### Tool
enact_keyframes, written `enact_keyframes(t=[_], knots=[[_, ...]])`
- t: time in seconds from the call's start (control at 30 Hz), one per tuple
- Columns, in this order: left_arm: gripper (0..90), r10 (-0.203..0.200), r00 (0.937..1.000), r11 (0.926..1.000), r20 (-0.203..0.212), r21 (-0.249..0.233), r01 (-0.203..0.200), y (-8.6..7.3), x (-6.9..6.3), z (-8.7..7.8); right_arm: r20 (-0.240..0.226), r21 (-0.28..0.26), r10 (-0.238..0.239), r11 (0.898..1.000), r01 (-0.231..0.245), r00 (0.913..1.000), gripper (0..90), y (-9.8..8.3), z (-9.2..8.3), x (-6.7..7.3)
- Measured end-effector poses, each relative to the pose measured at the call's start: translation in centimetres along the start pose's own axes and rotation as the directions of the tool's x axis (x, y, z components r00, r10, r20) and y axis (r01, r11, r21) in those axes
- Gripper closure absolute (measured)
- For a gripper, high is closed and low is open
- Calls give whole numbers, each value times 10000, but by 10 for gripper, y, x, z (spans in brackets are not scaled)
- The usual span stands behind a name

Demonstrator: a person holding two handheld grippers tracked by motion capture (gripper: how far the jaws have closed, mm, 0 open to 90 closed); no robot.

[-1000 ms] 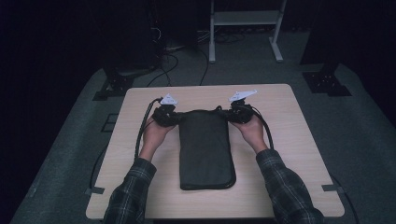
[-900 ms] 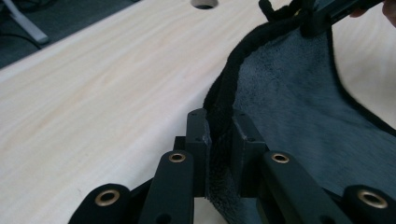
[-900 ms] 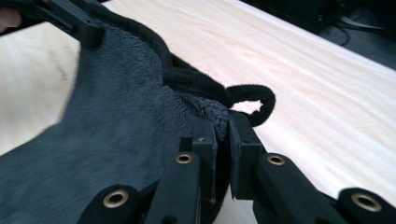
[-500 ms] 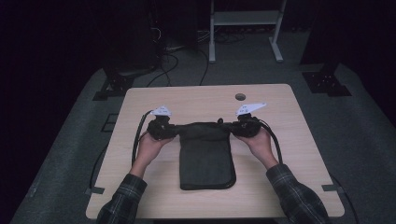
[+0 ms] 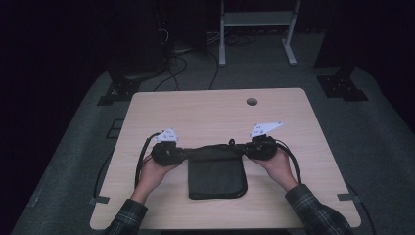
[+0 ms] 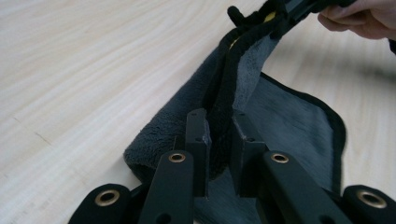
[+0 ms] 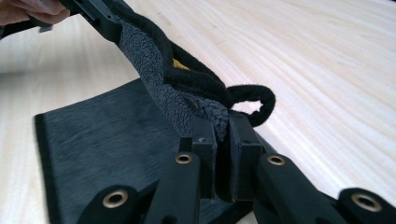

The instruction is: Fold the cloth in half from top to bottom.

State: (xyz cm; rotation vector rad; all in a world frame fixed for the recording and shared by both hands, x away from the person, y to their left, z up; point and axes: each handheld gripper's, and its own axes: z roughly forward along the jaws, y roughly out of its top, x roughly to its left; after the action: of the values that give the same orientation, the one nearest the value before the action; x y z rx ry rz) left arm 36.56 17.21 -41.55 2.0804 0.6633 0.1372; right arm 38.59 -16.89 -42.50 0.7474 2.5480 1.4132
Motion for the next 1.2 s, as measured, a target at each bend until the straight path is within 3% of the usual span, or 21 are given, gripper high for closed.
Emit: enact_keyframes(t=[0.2, 0.63, 0.87, 0.97, 1.03, 1.1, 1.2], knots=[[790, 81, 9999, 9994, 86, 328, -84, -10, -17, -3, -219, 168, -58, 9998, 62, 9997, 821, -9, -6, 16], [790, 44, 9991, 9938, 412, 1105, -90, -38, -37, 0, -731, 956, -102, 9953, 172, 9973, 817, -35, -1, 40], [788, 133, 9988, 9843, 477, 1750, -215, -49, -45, 9, -800, 1485, -253, 9882, 370, 9965, 808, -47, 6, 44], [781, 301, 9987, 9749, 416, 2193, -385, -53, -46, 14, -825, 1601, -276, 9863, 406, 9962, 796, -51, 7, 46], [764, 311, 9986, 9751, 433, 2181, -398, -53, -46, 13, -798, 1658, -355, 9850, 484, 9962, 726, -53, 7, 47], [732, 110, 9987, 9802, 489, 1969, -204, -53, -46, 10, -848, 1680, -247, 9850, 387, 9961, 644, -53, 4, 48], [661, 29, 9986, 9860, 521, 1666, -115, -53, -47, 1, -805, 1519, -220, 9878, 341, 9965, 595, -53, -7, 49]])
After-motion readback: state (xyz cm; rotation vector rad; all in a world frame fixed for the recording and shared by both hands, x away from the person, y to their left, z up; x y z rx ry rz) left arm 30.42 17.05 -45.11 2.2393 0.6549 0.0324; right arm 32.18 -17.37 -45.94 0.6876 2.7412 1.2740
